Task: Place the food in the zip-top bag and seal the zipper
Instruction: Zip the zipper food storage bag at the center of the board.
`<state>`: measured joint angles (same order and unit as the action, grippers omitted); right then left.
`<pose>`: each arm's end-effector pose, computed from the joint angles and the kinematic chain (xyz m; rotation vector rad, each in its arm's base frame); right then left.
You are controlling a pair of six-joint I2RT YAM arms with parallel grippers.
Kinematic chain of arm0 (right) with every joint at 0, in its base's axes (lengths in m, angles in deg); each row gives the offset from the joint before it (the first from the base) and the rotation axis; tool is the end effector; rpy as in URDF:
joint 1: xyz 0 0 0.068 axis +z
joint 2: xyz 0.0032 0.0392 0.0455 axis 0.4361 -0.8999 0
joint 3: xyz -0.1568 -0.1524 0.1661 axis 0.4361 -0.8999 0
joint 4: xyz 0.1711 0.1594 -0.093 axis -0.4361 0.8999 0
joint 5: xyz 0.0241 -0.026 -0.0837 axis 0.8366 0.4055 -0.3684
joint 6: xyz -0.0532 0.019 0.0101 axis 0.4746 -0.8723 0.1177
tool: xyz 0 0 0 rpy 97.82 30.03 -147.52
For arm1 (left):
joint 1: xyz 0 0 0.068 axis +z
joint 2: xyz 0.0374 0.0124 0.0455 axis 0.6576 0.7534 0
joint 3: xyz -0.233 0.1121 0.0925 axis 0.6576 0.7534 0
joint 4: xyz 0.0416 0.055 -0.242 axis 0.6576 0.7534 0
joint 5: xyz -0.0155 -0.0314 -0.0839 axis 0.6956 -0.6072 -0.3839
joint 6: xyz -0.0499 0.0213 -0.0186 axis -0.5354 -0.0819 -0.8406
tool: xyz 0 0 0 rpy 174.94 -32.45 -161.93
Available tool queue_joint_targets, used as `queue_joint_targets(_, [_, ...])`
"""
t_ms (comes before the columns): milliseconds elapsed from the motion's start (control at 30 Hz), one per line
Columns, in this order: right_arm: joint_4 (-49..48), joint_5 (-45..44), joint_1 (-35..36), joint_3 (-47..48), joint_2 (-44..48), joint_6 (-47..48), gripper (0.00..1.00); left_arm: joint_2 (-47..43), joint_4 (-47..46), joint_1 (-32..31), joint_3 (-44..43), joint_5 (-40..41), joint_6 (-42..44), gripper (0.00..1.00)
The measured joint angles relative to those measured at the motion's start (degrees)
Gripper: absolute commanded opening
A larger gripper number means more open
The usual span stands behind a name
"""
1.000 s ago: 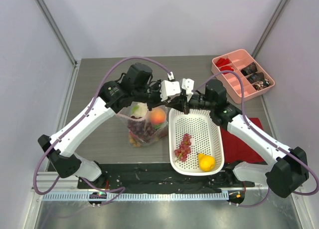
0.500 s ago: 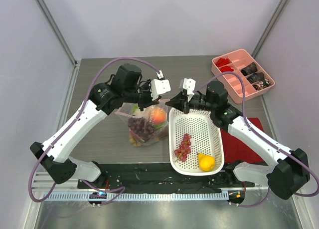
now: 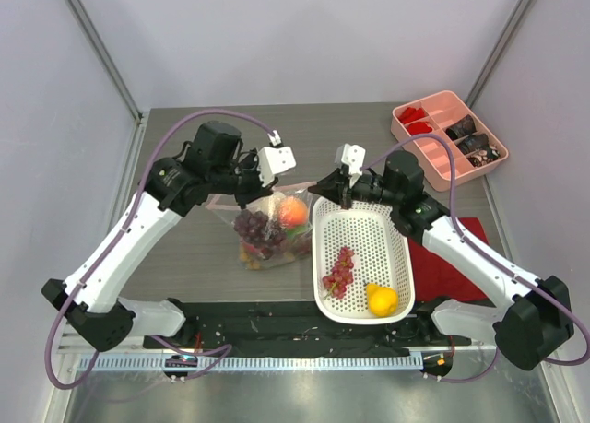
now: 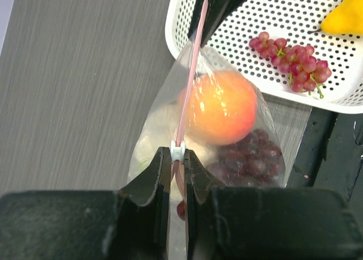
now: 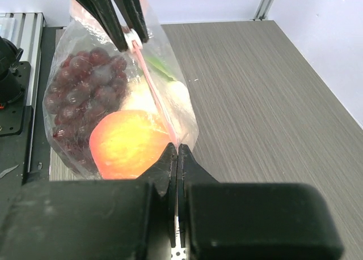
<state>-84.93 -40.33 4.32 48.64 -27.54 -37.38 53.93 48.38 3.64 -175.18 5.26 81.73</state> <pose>0.2095 0.1535 0.3402 -1.1384 1.2734 0.8164 0.1855 -0.1589 0.4190 1.3827 1.7853 -0.4577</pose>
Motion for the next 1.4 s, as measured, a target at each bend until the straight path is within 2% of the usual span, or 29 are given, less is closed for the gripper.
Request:
queue_joint_targets(700, [-2.32,-1.90,-0.37,-1.57,0.35,0.04,0.01,-10.47,9.05,1.38,3.69,11.26,0.00,0.00])
queue_joint_targets(1400, [-2.19,-4.09,-1.03,-2.19,-0.42,0.90,0.01,-17.97,14.62,7.82,7.91,16.83,-0.02,0.00])
